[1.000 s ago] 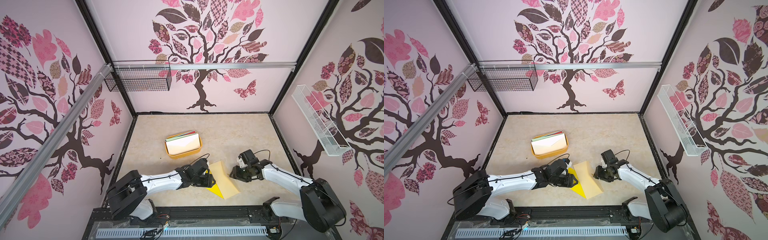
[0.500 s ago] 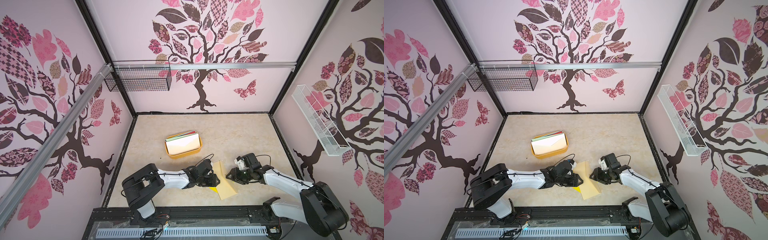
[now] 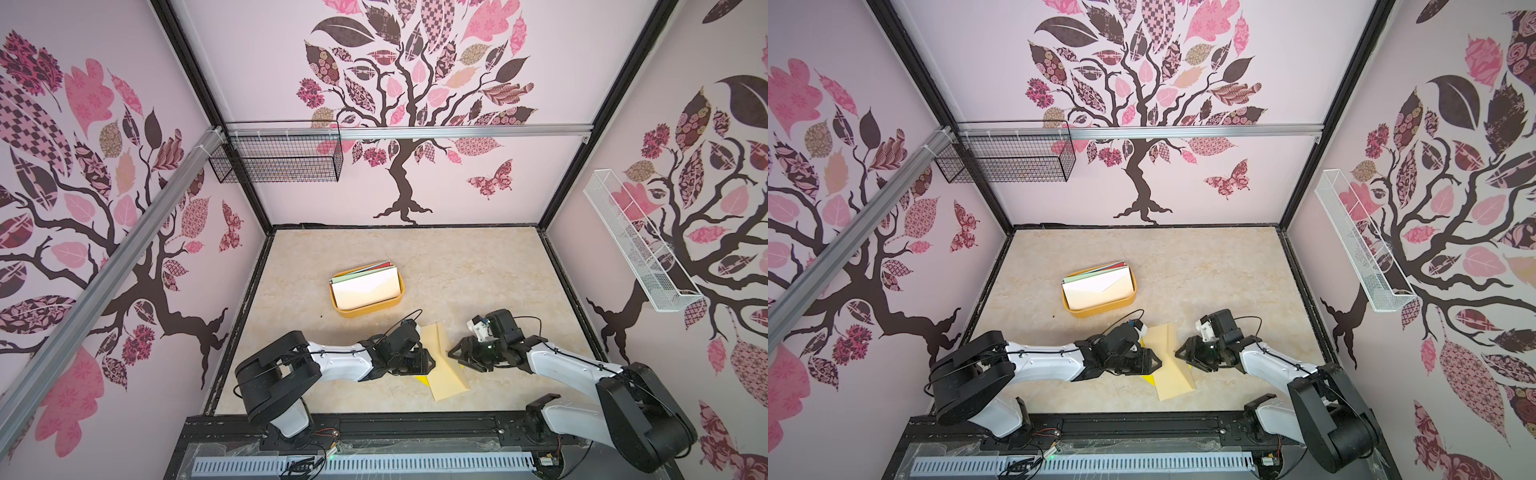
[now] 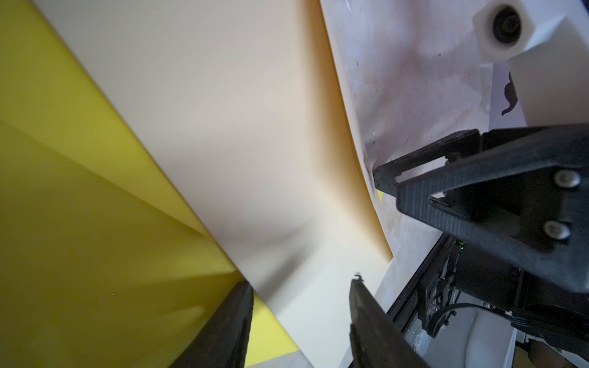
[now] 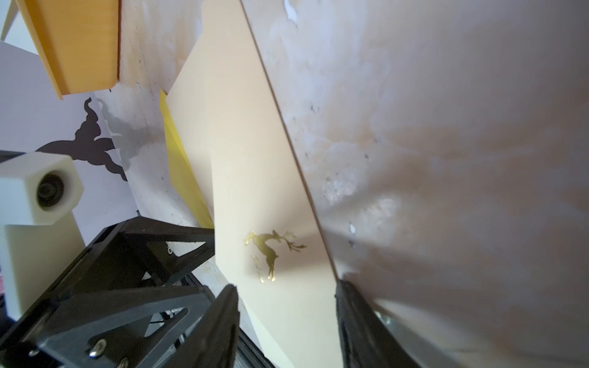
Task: Put the sealed envelopes into the storage box
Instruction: Pick up the envelope from the center of the board.
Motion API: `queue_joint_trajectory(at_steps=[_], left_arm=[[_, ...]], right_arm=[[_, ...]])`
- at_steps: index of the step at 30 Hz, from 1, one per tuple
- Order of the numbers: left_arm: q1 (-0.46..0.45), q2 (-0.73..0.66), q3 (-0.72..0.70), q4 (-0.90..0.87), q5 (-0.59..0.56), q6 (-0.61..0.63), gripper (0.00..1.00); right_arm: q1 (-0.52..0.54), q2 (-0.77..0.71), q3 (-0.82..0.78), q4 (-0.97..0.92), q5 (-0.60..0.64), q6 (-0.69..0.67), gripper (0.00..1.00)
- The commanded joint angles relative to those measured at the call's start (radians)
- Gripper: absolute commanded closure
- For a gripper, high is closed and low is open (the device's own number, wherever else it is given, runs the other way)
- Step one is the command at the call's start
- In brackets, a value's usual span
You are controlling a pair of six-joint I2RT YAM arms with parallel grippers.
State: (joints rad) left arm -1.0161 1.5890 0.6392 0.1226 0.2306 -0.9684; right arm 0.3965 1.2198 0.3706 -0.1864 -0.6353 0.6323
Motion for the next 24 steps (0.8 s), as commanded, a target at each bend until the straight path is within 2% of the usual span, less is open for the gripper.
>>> queue_joint_trajectory(at_steps=[1, 5, 11, 17, 20, 24], left_arm=[[-0.009, -0.047, -0.013, 0.091, 0.009, -0.014, 0.47], [-0.008, -0.072, -0.026, 0.168, 0.002, -0.026, 0.46], [-0.009, -0.031, -0.001, 0.204, 0.037, -0.021, 0.46], [-0.01, -0.047, -0.005, 0.107, 0.0, 0.001, 0.52], [-0.01, -0.05, -0.004, 0.052, -0.02, 0.022, 0.64], [-0.01, -0.049, 0.007, -0.009, -0.028, 0.049, 0.89]], right_arm=[[0.014, 0.001, 0.0, 0.016, -0.08, 0.019, 0.47], [0.014, 0.014, -0.006, 0.031, -0.082, 0.028, 0.47], [0.014, 0.028, -0.014, 0.036, -0.092, 0.028, 0.48], [0.015, 0.004, -0.008, 0.008, -0.067, 0.017, 0.48], [0.013, 0.0, -0.003, 0.0, -0.066, 0.015, 0.48], [0.014, -0.011, 0.0, -0.004, -0.069, 0.017, 0.48]])
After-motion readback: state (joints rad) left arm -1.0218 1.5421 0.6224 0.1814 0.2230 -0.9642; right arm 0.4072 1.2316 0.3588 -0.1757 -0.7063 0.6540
